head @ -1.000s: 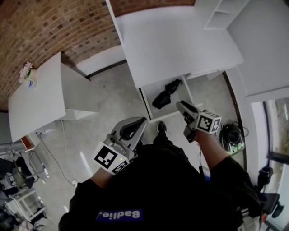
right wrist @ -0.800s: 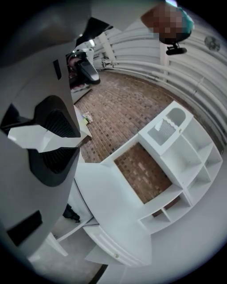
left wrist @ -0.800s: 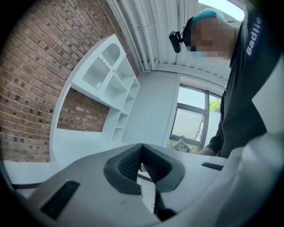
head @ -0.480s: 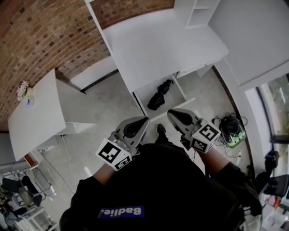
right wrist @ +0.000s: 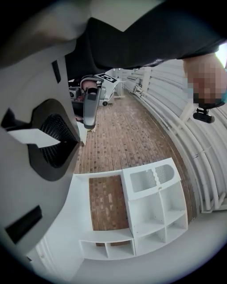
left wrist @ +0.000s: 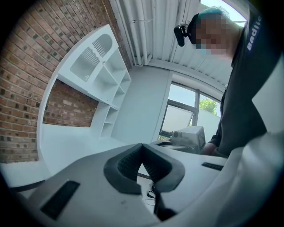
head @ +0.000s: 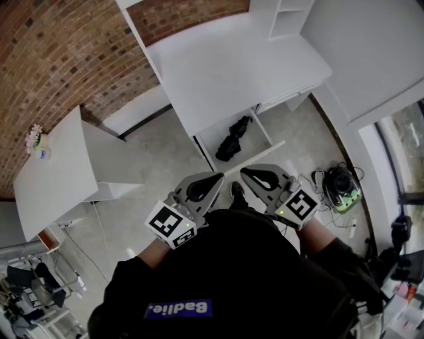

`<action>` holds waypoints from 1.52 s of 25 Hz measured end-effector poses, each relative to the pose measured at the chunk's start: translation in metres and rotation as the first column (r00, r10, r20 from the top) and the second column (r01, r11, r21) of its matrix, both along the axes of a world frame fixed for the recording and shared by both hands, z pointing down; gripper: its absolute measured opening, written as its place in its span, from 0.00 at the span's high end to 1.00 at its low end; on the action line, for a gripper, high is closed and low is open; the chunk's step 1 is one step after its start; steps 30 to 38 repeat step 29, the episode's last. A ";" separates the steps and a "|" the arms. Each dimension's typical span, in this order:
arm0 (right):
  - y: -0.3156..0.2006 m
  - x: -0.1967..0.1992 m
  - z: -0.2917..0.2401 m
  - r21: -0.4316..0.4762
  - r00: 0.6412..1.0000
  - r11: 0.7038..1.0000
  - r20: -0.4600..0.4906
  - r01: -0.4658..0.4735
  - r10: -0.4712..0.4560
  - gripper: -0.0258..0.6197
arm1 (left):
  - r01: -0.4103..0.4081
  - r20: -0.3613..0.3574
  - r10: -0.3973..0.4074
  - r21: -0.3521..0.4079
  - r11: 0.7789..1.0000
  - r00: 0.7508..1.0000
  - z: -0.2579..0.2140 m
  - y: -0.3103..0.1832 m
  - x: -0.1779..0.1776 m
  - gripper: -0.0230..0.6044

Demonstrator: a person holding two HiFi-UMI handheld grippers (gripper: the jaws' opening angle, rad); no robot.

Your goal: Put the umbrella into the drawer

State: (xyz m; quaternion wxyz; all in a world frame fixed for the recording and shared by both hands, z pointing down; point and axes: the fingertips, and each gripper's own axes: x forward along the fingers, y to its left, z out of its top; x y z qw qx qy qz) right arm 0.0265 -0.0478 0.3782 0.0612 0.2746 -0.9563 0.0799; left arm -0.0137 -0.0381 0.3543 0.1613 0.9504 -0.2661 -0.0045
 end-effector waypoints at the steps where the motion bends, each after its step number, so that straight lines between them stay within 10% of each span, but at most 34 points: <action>1: 0.000 0.000 -0.001 0.000 1.000 1.000 0.005 0.004 -0.004 0.91 | 0.001 0.001 -0.001 0.000 1.000 1.000 0.000 0.000 0.000 0.97; 38: -0.001 -0.005 -0.005 -0.008 1.000 1.000 0.015 0.003 -0.003 0.91 | 0.011 -0.003 -0.011 0.007 1.000 1.000 -0.003 0.007 -0.006 0.97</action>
